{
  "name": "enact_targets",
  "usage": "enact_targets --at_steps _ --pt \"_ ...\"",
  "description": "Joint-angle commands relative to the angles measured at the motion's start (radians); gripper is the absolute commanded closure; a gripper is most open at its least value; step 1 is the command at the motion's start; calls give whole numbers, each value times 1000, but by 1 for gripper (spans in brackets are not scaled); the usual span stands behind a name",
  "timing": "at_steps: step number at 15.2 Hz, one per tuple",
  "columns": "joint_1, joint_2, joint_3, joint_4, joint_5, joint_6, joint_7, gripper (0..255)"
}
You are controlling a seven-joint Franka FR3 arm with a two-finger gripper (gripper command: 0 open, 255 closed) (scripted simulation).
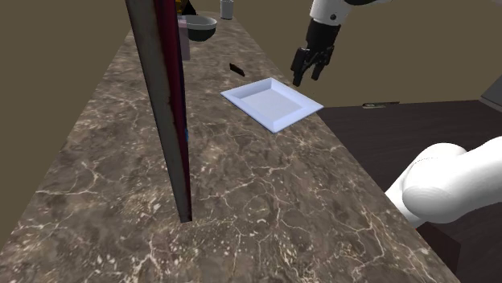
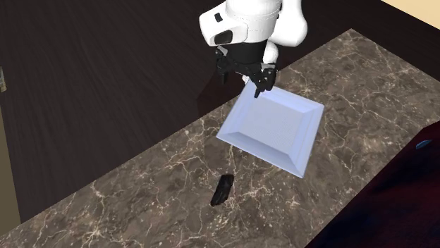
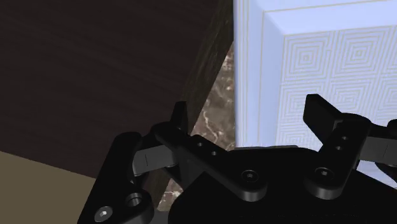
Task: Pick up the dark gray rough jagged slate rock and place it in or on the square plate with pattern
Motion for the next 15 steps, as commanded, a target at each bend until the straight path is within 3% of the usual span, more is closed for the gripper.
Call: enact_targets --at_steps 1,8,15 --pt "1 85 22 72 -26 9 13 0" --pt "14 381 98 372 -145 -19 79 0" --pt "67 709 147 766 -304 -133 133 0"
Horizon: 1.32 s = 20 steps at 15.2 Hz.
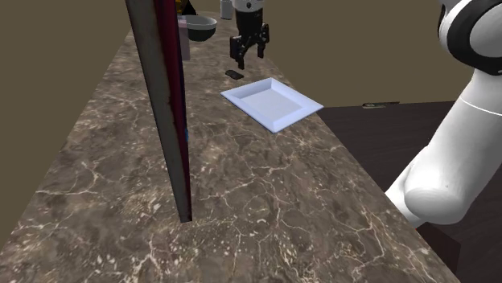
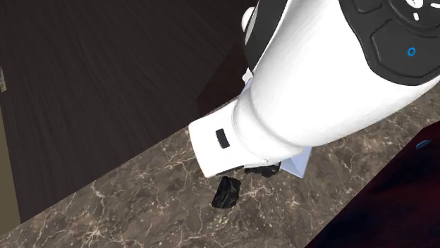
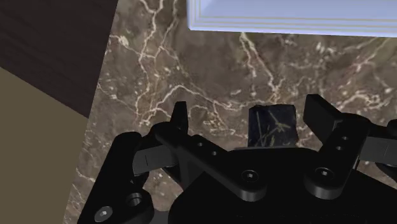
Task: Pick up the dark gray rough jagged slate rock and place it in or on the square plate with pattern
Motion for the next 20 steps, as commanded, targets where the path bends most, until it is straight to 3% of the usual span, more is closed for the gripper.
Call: enact_targets --at_steps 1,3,11,18,19,20 --pt "26 114 9 150 -52 -53 11 0" --pt "55 210 9 282 -94 -101 11 0" --pt "32 180 1 141 -89 13 20 0" --pt "32 180 1 142 -89 12 20 0" --pt "32 180 1 142 -89 12 20 255" --pt "32 180 1 142 -89 12 20 255"
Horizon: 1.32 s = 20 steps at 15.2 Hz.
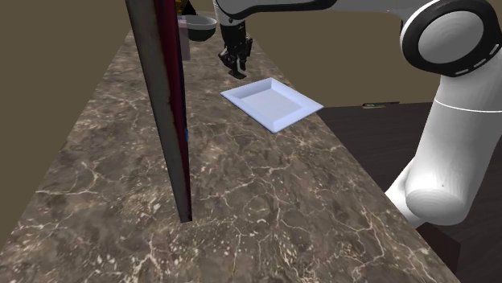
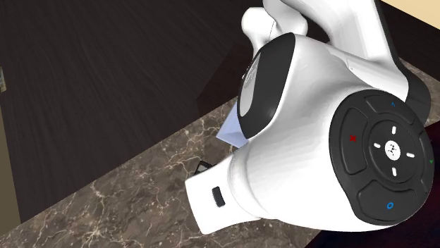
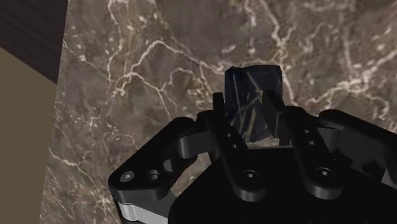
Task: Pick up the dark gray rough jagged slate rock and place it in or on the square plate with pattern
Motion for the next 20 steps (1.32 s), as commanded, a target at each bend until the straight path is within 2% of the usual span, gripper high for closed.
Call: enact_targets --at_steps 1,8,9,12,20 --pt "-1 1 -1 -1 0 -1 0 255" --pt "-1 2 -1 0 0 0 -1 255" --pt "-1 2 -1 0 0 0 -1 0" --pt "-130 56 16 165 302 -34 -90 0" --pt "-139 35 20 31 305 79 -90 0"
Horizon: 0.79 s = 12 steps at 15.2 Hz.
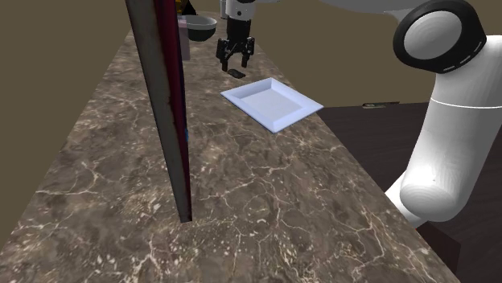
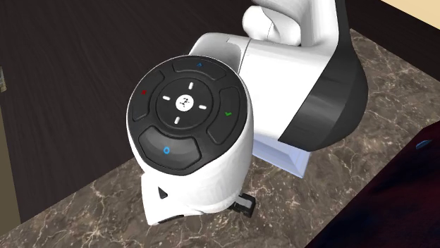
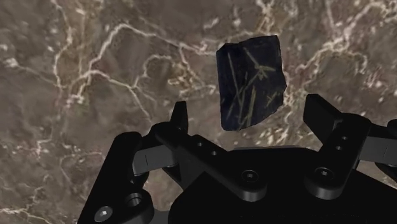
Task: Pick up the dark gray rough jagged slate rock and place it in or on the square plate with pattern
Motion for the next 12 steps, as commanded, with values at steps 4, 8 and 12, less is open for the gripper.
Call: enact_targets --at_steps 4,8,12 --pt "-1 0 0 -7 1 8 -1 0" --pt "-1 0 0 -7 1 8 -1 0" --pt "-1 1 0 -7 1 8 -1 255"
